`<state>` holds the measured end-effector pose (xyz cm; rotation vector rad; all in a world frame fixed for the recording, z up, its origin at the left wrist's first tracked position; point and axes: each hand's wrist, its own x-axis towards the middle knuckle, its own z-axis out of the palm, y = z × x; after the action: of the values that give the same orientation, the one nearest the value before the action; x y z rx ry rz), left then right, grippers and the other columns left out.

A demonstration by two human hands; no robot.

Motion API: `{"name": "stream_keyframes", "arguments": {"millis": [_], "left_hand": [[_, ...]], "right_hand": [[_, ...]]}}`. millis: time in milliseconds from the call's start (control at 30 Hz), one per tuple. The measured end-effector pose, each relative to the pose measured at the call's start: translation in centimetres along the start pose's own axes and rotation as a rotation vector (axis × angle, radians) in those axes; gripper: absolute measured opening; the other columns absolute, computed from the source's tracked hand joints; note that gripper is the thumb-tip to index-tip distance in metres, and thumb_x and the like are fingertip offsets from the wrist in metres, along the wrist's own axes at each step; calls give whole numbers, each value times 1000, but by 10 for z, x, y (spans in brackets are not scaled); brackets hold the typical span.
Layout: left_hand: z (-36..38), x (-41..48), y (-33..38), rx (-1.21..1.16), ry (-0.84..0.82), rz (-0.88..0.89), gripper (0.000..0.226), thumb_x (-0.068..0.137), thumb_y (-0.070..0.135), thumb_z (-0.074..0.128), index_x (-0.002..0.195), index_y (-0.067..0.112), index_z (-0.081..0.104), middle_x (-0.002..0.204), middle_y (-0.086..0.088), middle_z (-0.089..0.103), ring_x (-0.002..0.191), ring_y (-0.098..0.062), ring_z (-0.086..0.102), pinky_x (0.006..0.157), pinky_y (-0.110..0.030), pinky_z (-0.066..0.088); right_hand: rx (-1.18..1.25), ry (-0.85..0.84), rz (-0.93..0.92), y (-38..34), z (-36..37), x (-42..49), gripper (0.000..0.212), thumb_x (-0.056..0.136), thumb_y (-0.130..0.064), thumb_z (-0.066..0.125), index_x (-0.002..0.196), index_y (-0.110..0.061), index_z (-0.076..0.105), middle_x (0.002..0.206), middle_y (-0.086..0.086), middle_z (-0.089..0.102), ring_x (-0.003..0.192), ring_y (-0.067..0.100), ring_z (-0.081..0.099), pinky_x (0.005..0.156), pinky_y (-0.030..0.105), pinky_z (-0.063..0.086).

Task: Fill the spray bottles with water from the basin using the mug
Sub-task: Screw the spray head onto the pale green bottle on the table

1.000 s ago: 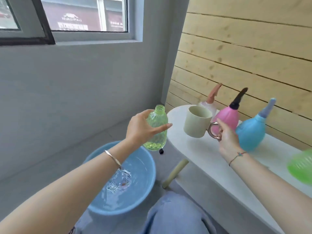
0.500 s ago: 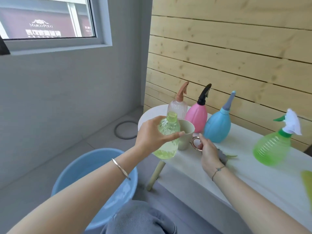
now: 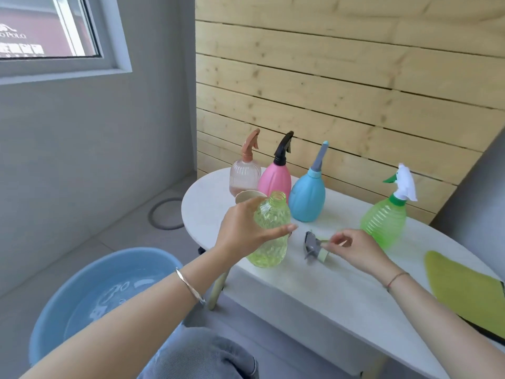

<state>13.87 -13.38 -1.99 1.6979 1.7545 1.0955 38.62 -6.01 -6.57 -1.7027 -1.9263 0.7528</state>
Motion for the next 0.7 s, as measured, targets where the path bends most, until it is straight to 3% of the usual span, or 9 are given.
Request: {"name": "stream_keyframes", "arguments": {"millis": [100, 233, 367, 433, 500, 600, 700], "left_hand": [[15, -1, 10, -24, -24, 10, 95, 65, 59, 80, 141, 11, 49, 135, -2, 60, 126, -14, 53, 92, -18, 38], [32, -3, 18, -59, -53, 25, 95, 64, 58, 81, 141, 12, 49, 137, 0, 59, 128, -11, 51, 93, -14, 35], [49, -4, 20, -57, -58, 39, 99, 51, 79, 73, 130, 20, 60, 124, 8, 66, 120, -7, 57, 99, -25, 46], [57, -3, 21, -47, -65, 43, 104, 47, 87, 62, 129, 23, 62, 121, 12, 68, 115, -4, 59, 97, -27, 48], [64, -2, 21, -39, -73, 39, 104, 48, 87, 64, 129, 23, 61, 122, 10, 68, 115, -5, 59, 98, -29, 47], [75, 1, 26, -42, -82, 25, 94, 56, 75, 74, 131, 21, 60, 124, 6, 67, 120, -10, 57, 99, -30, 46], [84, 5, 30, -26, -106, 34, 92, 58, 71, 77, 133, 21, 57, 126, 6, 66, 120, -11, 57, 98, -28, 45]], "right_hand": [[-23, -59, 28, 16, 7, -6, 24, 72, -36, 80, 88, -20, 71, 88, -4, 67, 68, 7, 53, 63, 19, 41], [-20, -31, -9, 14, 19, -11, 19, 74, -32, 77, 91, -24, 73, 79, -7, 64, 63, 5, 49, 64, 20, 39], [81, 59, 14, 14, 17, -11, 23, 80, -25, 74, 100, -14, 71, 78, -5, 62, 66, 7, 52, 59, 10, 38], [292, 182, 54, 7, -3, -13, 28, 83, -22, 72, 106, -8, 68, 83, -3, 63, 72, 8, 54, 63, 8, 41], [573, 258, 56, -9, -29, -16, 25, 86, -22, 68, 108, -10, 67, 88, -3, 63, 80, 8, 56, 71, 9, 42], [812, 305, -40, -41, -72, -23, 7, 91, -26, 61, 90, -24, 68, 81, -6, 57, 81, 9, 53, 79, 16, 41], [1105, 342, -104, -70, -105, -28, 8, 80, -34, 65, 83, -26, 64, 77, -7, 55, 77, 8, 51, 81, 20, 41]]}}
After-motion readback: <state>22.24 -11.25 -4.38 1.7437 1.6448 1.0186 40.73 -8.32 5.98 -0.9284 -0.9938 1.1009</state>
